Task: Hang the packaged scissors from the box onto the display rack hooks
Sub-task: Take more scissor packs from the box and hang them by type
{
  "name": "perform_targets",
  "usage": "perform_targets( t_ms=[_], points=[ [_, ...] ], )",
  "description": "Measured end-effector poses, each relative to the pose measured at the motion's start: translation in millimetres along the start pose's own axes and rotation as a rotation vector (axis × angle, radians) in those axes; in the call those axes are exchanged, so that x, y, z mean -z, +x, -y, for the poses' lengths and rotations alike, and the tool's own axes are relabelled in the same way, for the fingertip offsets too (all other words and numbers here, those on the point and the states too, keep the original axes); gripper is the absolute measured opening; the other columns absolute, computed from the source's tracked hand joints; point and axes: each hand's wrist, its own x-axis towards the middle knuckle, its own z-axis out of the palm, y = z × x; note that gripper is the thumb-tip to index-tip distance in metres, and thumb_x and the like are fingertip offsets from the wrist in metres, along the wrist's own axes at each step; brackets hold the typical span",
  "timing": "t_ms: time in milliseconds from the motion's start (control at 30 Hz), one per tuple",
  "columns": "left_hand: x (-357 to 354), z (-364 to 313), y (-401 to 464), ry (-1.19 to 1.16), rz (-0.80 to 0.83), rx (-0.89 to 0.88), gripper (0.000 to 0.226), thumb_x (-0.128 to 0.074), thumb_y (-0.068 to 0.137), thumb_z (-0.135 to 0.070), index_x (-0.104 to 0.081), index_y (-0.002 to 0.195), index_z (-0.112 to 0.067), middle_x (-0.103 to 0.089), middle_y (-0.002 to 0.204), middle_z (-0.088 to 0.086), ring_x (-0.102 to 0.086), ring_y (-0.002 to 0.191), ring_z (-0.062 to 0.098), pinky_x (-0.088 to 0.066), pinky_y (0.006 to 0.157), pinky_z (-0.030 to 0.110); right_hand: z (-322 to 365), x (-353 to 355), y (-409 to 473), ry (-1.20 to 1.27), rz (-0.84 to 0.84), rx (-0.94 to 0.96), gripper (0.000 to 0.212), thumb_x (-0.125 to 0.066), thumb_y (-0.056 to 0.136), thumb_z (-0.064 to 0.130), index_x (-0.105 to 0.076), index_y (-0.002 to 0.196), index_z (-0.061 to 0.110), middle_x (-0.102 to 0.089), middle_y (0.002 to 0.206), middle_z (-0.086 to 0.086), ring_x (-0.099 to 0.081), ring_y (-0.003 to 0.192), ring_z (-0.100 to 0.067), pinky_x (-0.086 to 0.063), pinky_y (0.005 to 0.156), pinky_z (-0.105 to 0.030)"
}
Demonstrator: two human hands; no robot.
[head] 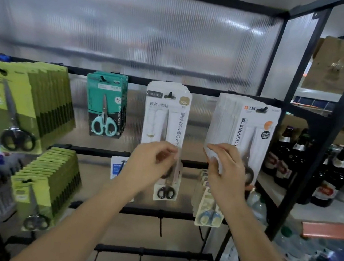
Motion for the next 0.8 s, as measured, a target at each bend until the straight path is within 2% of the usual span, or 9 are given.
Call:
perform_targets(
  t_ms=[67, 233, 333, 400, 467, 567, 667, 733, 800],
  points=[
    [11.7, 3.1, 0.6, -0.086, -0.212, 0.005, 0.018, -0.061, 0.089, -0.013, -0.065, 0.088, -0.030, -0.062, 0.080, -0.019, -0.060, 0.074, -0.001, -0.047, 0.070, 0.014, 9.9, -9.5, 7.0, 0.102, 0.035, -0.032, 0.031, -0.056, 0.085, -0.007, -0.066, 0.111, 0.006, -0.055, 0.106, -0.004, -0.055, 0.098, -0.020, -0.034, 0.087, -0.003],
    [26.8, 1.2, 25.6, -0.340, -0.559, 0.061, 0.025, -0.057, 0.091, -0.008, -0.054, 0.104, -0.029, -0.057, 0.089, -0.014, -0.053, 0.076, -0.013, -0.041, 0.067, 0.002, 36.9, -33.2, 44.1, 0.396, 0.207, -0.340, 0.052, -0.053, 0.092, 0.036, -0.038, 0.141, 0.022, -0.046, 0.137, 0.005, -0.045, 0.123, -0.010, -0.038, 0.104, -0.032],
    [35.0, -1.0, 60.8, -0.619, -0.507, 0.316, 0.029, -0.049, 0.097, -0.027, -0.050, 0.125, -0.018, -0.057, 0.112, -0.011, -0.054, 0.100, -0.003, -0.042, 0.084, 0.005, 47.1, -40.7, 85.8, 0.684, 0.236, -0.563, 0.059, -0.041, 0.092, 0.054, -0.041, 0.138, 0.016, -0.047, 0.140, -0.004, -0.041, 0.131, -0.021, -0.030, 0.108, -0.037],
    [42.7, -1.3, 85.4, -0.805, -0.423, 0.556, 0.049, -0.047, 0.095, -0.046, -0.045, 0.136, -0.019, -0.055, 0.132, 0.002, -0.053, 0.120, 0.019, -0.040, 0.106, 0.033, 48.1, -46.0, 112.0, 0.758, 0.274, -0.727, 0.068, -0.028, 0.091, 0.063, -0.038, 0.140, 0.018, -0.042, 0.145, -0.006, -0.035, 0.135, -0.023, -0.024, 0.111, -0.038],
    [47.8, -0.4, 104.8, -0.952, -0.332, 0.652, 0.055, -0.045, 0.090, -0.060, -0.054, 0.125, -0.018, -0.066, 0.119, 0.010, -0.062, 0.110, 0.028, -0.045, 0.100, 0.047, 48.3, -52.6, 129.8, 0.806, 0.351, -0.821, 0.076, -0.019, 0.089, 0.069, -0.041, 0.139, 0.017, -0.047, 0.141, -0.009, -0.042, 0.130, -0.026, -0.027, 0.112, -0.041],
    [46.7, 0.7, 116.9, -0.976, -0.233, 0.603, 0.059, -0.036, 0.088, -0.069, -0.065, 0.091, -0.018, -0.075, 0.079, 0.007, -0.072, 0.076, 0.025, -0.057, 0.074, 0.041, 47.3, -62.8, 138.8, 0.940, 0.432, -0.825, 0.078, -0.017, 0.085, 0.074, -0.062, 0.112, 0.016, -0.071, 0.104, -0.009, -0.066, 0.096, -0.025, -0.044, 0.099, -0.043],
    [47.5, 7.9, 124.0, -0.881, -0.237, 0.564, 0.069, -0.030, 0.091, -0.068, -0.055, 0.128, -0.015, -0.070, 0.110, 0.011, -0.068, 0.100, 0.026, -0.052, 0.084, 0.041, 33.8, -67.3, 147.1, 0.930, 0.364, -0.817, 0.077, -0.015, 0.082, 0.077, -0.062, 0.104, 0.020, -0.069, 0.101, -0.007, -0.063, 0.097, -0.024, -0.045, 0.096, -0.042],
    [51.1, 9.7, 131.1, -0.851, -0.234, 0.577, 0.076, -0.026, 0.092, -0.068, -0.040, 0.141, -0.013, -0.055, 0.135, 0.012, -0.058, 0.117, 0.027, -0.047, 0.094, 0.040, 30.5, -65.6, 153.6, 0.920, 0.315, -0.843, 0.061, -0.016, 0.080, 0.081, -0.050, 0.081, 0.029, -0.051, 0.083, 0.002, -0.050, 0.076, -0.013, -0.040, 0.074, -0.030],
    [50.5, 10.1, 138.5, -0.870, -0.208, 0.595, 0.065, -0.029, 0.091, -0.068, -0.059, 0.116, -0.016, -0.071, 0.102, 0.009, -0.072, 0.082, 0.021, -0.057, 0.066, 0.030, 29.6, -69.3, 159.0, 0.964, 0.352, -0.866, 0.059, -0.017, 0.081, 0.079, -0.040, 0.068, 0.026, -0.048, 0.066, 0.004, -0.050, 0.059, -0.011, -0.037, 0.066, -0.025]
  ],
)
